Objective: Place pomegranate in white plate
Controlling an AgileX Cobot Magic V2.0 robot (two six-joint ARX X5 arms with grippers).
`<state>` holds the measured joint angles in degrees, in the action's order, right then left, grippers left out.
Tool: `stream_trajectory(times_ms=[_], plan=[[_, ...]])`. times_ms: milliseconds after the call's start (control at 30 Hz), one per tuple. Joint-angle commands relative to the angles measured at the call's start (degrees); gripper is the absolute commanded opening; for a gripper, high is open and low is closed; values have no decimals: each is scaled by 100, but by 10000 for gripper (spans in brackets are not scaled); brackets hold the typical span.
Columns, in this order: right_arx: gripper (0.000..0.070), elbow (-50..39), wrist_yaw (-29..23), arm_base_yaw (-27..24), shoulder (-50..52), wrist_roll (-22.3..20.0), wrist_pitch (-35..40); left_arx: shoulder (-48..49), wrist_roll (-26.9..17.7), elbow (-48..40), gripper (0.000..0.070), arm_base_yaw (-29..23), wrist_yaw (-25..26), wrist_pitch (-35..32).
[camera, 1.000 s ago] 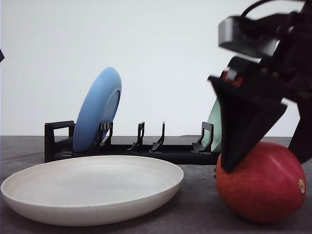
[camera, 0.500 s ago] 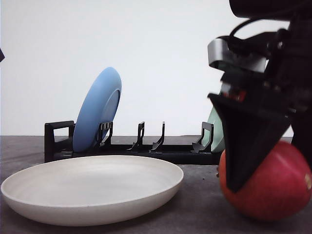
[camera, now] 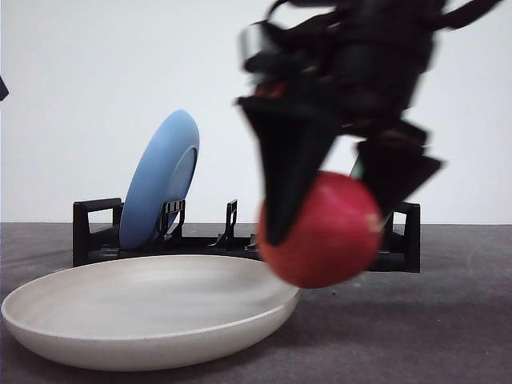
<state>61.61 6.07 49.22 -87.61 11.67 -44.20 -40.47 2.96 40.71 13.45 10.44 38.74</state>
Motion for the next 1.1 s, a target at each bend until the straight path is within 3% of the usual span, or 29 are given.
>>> stream_trajectory(times_ms=[0, 300, 667, 800, 933, 1067], plan=[[527, 332, 13, 107, -305, -259, 102, -28, -59, 70, 360, 4, 11, -63], [527, 1290, 21, 360, -1418, -508, 358, -28, -57, 70, 360, 4, 11, -72], [533, 1357, 34, 637, -1787, -435, 922, -28, -59, 70, 360, 4, 11, -72], [566, 1356, 34, 655, -1920, -350, 899, -28, -58, 70, 360, 4, 10, -71], [696, 1360, -5, 701, -1944, -281, 929, -28, -57, 70, 360, 4, 11, -70], [700, 1405, -38, 727, -1843, -299, 975, -28, -57, 70, 360, 4, 11, -79]])
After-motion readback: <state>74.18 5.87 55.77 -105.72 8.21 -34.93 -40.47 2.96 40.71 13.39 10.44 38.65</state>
